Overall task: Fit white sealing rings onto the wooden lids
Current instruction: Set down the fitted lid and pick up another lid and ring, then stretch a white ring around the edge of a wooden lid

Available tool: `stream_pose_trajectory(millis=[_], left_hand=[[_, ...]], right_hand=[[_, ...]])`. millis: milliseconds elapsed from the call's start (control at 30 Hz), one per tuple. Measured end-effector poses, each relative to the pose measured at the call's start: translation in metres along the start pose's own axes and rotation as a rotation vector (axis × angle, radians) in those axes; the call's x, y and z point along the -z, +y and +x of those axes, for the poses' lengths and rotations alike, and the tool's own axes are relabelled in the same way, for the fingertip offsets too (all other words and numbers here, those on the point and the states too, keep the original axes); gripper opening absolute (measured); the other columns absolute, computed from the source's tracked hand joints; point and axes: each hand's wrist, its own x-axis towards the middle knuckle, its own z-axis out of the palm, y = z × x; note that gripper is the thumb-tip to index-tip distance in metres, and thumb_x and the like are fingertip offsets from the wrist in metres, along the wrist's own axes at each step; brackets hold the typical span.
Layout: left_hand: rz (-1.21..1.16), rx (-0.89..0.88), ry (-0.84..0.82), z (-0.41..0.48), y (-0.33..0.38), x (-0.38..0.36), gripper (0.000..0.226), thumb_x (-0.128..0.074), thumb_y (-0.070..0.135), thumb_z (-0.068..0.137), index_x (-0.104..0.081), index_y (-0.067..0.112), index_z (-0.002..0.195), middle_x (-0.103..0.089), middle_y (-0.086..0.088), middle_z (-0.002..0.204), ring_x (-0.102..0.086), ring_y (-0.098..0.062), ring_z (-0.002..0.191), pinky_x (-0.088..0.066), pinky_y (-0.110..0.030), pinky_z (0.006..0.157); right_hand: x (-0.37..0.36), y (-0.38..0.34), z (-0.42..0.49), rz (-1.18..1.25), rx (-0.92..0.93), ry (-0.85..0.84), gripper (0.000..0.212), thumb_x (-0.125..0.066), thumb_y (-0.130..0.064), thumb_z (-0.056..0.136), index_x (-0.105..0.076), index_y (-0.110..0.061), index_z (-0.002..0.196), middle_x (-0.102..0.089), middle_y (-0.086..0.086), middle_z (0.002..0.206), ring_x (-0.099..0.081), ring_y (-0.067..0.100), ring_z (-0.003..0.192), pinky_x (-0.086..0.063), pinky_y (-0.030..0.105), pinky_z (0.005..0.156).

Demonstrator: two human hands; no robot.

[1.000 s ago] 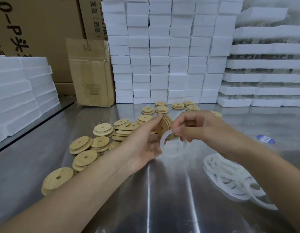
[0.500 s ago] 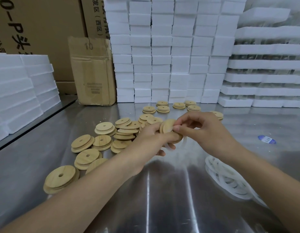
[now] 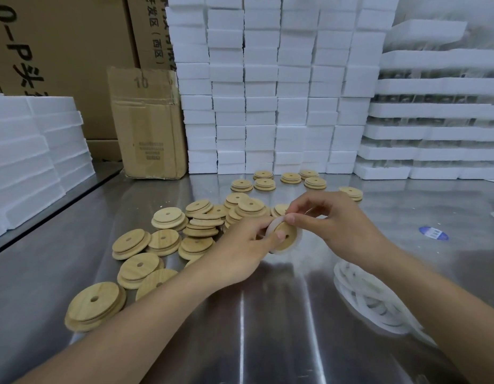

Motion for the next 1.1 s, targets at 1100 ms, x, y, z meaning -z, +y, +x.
stream_pose_trajectory(millis=[1100], left_hand=[[-0.358,0.035,0.321,0.008,0.002,0.026,0.012,-0.078,0.02,0.096,-0.079,0.02,0.107,-0.083,-0.002,0.098,-0.072,-0.006,0.081,-0.051,-0.015,0.064]], right_hand=[[0.005,-0.007,0.0,0.164,-0.184,-0.018,0.014,-0.071,-0.02,0.099,-0.076,-0.021,0.086,-0.072,-0.006,0.077,-0.063,0.004,0.073,-0.042,0.005,0.062]])
